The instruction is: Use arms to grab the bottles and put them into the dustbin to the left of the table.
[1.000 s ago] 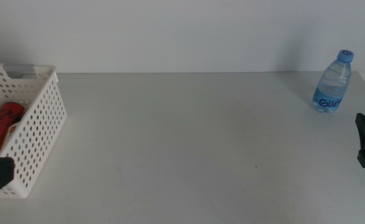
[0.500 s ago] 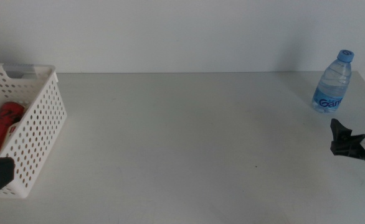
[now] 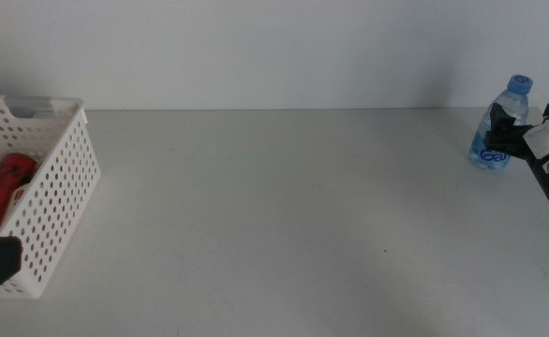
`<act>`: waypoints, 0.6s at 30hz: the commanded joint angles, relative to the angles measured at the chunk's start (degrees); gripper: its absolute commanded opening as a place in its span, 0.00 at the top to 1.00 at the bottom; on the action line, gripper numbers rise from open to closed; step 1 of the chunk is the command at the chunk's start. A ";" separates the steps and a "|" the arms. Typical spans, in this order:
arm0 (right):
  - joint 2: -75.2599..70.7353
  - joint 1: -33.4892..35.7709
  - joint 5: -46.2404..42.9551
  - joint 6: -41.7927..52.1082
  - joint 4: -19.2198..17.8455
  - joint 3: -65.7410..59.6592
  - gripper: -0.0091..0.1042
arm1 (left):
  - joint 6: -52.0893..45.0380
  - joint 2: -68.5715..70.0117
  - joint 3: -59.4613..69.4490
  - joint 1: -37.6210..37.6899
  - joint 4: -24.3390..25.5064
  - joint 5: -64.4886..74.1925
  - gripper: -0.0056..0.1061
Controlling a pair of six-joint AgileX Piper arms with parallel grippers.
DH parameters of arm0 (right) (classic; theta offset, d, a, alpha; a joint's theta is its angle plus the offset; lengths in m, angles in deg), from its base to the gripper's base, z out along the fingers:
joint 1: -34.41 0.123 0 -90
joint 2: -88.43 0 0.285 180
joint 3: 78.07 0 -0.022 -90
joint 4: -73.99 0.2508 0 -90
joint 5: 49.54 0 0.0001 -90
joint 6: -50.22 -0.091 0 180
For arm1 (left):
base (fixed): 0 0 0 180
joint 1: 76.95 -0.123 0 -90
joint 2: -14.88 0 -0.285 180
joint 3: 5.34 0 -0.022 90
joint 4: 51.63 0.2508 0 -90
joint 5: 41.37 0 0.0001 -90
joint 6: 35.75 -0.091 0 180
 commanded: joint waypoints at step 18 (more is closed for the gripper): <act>7.77 0.99 3.84 -2.10 -6.93 17.72 0.93 | 0.21 -0.96 -1.30 0.44 -1.95 -4.04 0.15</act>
